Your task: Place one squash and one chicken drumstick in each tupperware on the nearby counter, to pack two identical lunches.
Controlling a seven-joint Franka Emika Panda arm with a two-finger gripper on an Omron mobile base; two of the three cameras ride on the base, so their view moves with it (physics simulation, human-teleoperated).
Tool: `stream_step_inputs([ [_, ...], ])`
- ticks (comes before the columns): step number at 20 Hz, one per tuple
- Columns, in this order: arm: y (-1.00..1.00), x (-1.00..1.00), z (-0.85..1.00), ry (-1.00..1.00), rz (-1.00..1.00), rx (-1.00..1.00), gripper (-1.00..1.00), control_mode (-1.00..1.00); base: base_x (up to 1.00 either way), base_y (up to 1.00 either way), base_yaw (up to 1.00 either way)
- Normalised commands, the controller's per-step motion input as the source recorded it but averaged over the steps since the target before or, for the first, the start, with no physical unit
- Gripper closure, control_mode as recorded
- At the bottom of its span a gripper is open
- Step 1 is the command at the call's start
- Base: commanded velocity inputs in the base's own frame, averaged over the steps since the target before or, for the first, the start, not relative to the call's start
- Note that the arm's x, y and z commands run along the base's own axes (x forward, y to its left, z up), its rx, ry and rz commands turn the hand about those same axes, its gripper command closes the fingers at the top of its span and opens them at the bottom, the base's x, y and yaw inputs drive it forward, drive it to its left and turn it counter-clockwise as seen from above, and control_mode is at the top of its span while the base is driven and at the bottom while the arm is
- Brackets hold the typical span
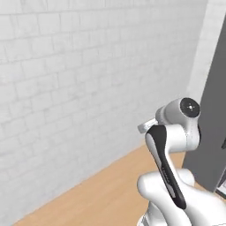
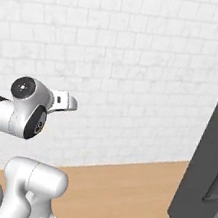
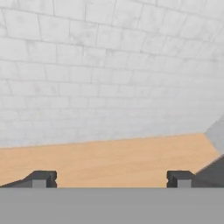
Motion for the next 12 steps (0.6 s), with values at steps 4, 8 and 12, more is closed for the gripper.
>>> stream_step_inputs([
  [4,0.0,0.0,0.0,0.0,0.0,0.0,-1.0,1.0,0.68,-0.26,-0.56],
  [8,0.0,0.0,0.0,0.0,0.0,0.0,-1.0,1.0,0.41,-0.35,-0.67],
  [12,0.0,0.0,0.0,0.0,0.0,0.0,-1.0,1.0,0.27,-0.47,-0.72],
])
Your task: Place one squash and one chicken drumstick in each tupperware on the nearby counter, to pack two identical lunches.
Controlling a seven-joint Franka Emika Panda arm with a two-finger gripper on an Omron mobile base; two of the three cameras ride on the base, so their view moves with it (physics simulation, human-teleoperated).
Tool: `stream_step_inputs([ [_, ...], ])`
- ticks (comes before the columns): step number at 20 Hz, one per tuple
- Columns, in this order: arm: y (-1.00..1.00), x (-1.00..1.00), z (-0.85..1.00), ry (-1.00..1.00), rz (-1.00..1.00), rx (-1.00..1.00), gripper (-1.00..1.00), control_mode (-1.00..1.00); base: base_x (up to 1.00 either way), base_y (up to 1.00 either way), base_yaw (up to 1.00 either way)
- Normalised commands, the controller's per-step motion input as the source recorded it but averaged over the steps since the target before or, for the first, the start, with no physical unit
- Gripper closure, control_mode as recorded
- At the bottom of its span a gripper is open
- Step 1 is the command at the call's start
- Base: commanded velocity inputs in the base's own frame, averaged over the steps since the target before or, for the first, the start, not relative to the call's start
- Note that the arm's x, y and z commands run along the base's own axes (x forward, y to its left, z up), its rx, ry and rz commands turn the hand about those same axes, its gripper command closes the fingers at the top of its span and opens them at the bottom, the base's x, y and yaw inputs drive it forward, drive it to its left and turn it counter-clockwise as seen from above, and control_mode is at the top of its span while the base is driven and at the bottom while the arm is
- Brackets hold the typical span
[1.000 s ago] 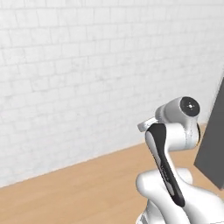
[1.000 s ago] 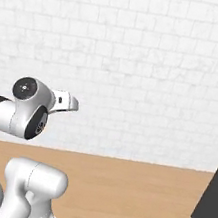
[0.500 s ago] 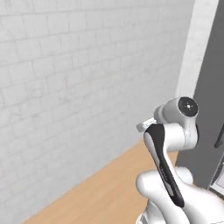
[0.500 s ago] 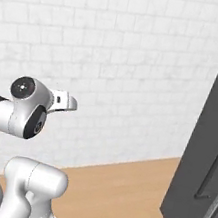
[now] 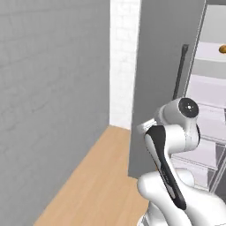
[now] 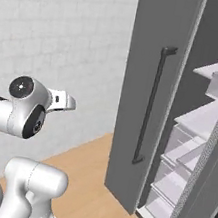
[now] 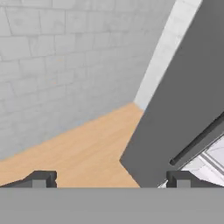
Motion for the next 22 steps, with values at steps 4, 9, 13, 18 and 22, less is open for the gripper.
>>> stream_step_inputs([
  [4,0.0,0.0,0.0,0.0,0.0,0.0,-1.0,1.0,0.01,-0.31,-0.66],
  [9,0.0,0.0,0.0,0.0,0.0,0.0,-1.0,1.0,0.26,0.01,-0.56],
  [13,0.0,0.0,0.0,0.0,0.0,0.0,-1.0,1.0,0.54,0.07,-0.43],
  [18,0.0,0.0,0.0,0.0,0.0,0.0,-1.0,1.0,0.64,0.0,-0.42],
  [22,0.0,0.0,0.0,0.0,0.0,0.0,-1.0,1.0,0.57,0.07,-0.42],
])
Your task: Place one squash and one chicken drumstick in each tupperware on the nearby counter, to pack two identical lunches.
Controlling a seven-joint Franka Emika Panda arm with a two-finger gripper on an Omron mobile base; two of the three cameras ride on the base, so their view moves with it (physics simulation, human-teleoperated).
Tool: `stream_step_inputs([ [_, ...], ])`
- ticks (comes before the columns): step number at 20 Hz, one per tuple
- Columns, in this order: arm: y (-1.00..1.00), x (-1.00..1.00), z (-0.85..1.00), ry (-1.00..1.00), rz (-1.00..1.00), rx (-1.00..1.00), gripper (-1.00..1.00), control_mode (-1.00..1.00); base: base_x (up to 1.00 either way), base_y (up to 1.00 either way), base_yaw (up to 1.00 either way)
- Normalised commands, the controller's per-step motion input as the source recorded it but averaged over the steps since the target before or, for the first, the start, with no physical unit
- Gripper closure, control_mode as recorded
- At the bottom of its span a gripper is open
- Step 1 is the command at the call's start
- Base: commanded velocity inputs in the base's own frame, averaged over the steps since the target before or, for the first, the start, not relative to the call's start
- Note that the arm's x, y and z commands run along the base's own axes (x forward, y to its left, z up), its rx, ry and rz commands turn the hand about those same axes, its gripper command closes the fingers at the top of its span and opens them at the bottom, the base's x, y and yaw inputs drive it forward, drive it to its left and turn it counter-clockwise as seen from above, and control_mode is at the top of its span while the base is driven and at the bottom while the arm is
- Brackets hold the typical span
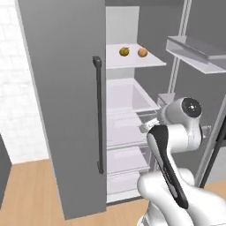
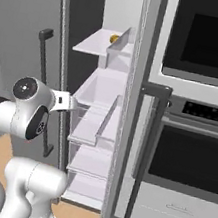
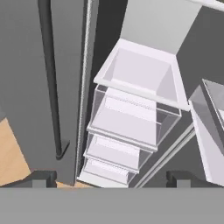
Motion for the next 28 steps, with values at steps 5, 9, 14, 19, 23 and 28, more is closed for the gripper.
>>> stream_step_inputs([
  [5,0.0,0.0,0.0,0.0,0.0,0.0,-1.0,1.0,0.44,0.35,-0.38],
  [9,0.0,0.0,0.0,0.0,0.0,0.0,-1.0,1.0,0.36,0.39,-0.32],
  [14,0.0,0.0,0.0,0.0,0.0,0.0,-1.0,1.0,0.48,0.35,-0.24],
  [19,0.0,0.0,0.0,0.0,0.0,0.0,-1.0,1.0,0.51,0.24,-0.12],
  [23,0.02,0.2,0.02,-0.02,-0.01,0.0,-1.0,-1.0,0.12,0.03,0.0],
  [28,0.16,0.3,0.5,-0.2,-0.07,0.0,-1.0,-1.0,0.0,0.0,0.0],
])
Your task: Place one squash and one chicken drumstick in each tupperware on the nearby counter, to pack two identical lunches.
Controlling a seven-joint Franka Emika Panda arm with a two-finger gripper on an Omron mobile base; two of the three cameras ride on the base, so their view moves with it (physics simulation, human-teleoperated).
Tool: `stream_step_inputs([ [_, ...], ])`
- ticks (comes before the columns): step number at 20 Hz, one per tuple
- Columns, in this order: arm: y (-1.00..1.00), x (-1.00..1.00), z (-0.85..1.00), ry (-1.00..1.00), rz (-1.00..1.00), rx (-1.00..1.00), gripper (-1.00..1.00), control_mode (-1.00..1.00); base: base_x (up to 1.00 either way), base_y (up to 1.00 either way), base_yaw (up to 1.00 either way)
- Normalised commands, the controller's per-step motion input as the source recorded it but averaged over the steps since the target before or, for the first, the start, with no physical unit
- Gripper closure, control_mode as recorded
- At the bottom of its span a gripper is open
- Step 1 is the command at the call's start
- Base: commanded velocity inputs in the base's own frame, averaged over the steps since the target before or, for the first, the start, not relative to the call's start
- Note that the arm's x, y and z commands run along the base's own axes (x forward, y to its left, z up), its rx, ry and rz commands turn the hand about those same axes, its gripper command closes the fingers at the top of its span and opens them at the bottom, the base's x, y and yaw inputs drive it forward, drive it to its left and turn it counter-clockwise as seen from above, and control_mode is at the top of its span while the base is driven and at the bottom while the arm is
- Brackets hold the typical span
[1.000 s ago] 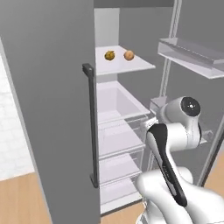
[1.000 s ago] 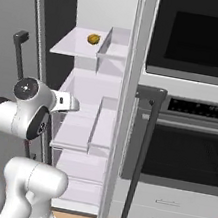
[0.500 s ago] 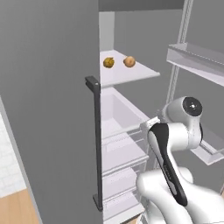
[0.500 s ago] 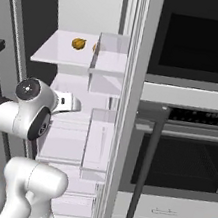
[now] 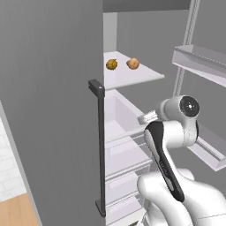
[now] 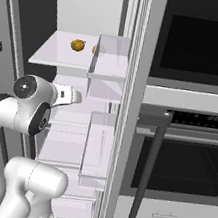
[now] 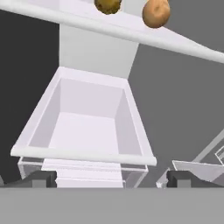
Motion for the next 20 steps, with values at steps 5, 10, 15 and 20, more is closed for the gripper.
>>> stream_step_inputs([
  [5,0.01,0.12,0.61,-0.2,-0.32,0.13,-1.0,-1.0,0.0,0.0,0.0],
  [10,-0.02,0.0,0.86,-0.09,-0.14,0.35,-1.0,-1.0,0.0,0.0,0.0],
  [15,-0.01,0.0,0.8,-0.02,0.0,0.33,-1.0,-1.0,0.0,0.0,0.0],
  [20,0.0,0.19,0.15,0.05,0.0,0.04,-1.0,-1.0,0.0,0.0,0.0],
])
